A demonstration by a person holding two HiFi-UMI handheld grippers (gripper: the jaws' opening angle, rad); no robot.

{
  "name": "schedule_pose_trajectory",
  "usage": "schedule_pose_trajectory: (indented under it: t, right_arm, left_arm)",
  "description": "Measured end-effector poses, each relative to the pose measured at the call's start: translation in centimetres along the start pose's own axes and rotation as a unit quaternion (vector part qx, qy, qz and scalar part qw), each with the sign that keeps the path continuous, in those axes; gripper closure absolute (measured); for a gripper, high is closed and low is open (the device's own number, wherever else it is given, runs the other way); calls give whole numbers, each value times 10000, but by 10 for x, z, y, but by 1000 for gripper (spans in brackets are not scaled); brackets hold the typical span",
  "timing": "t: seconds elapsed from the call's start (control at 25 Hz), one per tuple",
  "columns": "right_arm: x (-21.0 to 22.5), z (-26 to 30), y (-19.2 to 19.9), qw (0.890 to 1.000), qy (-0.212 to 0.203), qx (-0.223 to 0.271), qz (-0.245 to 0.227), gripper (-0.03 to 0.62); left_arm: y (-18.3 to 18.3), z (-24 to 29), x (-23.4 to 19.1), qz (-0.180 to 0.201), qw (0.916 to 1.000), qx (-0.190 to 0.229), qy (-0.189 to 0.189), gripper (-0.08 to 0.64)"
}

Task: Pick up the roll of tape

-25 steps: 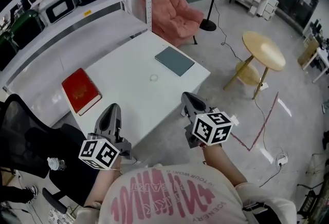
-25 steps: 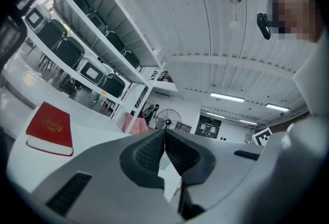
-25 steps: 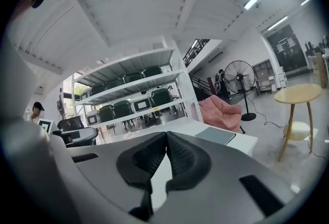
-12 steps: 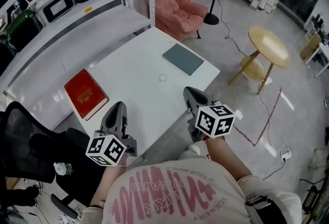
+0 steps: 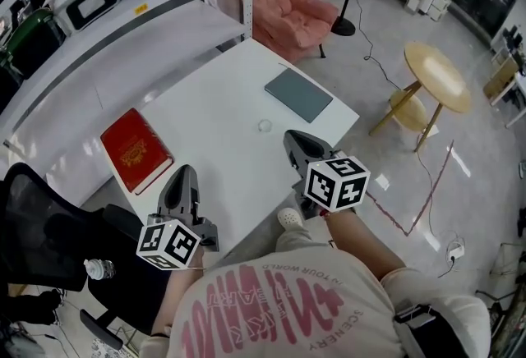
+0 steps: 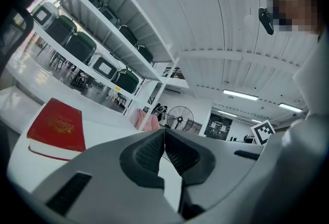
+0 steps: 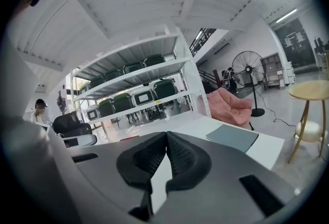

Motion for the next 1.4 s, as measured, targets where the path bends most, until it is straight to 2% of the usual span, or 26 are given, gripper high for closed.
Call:
schedule_pose_trajectory:
  t: [0.24,0.56,0.8,0.92,1.04,1.16,1.24,1.4]
  right_arm:
    - [26,38,-14,9992,-361,-135,-57,577]
    - [73,120,-30,9937,-861,-705,-118,577]
    - [100,175,-25,9835,-1137,-1348,-391,577]
    - [105,197,-15,9738,-1310,-1778,-544,576]
    - [108,214,-4,9606,-1429,-2161,-1011,577]
    - [113,228,14,9431,-1411,-2586,-1541,577]
    - [116,236,26,9319,-1406,-2863,-1725,576]
    - [122,249,38,9204,-1217,-3172,-1933,575]
  left_arm:
    - [-3,26,-3,2,9992,193,-357,535]
    - [-1,64,-15,-140,9931,355,-1112,535]
    - [14,76,-23,-257,9860,261,-1627,535]
    - [23,73,-27,-356,9812,204,-1886,535]
    - [27,68,-29,-436,9761,225,-2118,535]
    - [30,63,-31,-475,9717,243,-2302,535]
    - [33,57,-33,-506,9684,255,-2430,535]
    - [37,45,-37,-597,9621,290,-2646,535]
Point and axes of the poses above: the fingertips, and each gripper's own axes: z forward along the fingers, x to its right, y out of its underside, the point moved 10 cm from there along -z, backward along the fingers, and after that the axes turned 1 degree about -x, right-handed, at the moved point
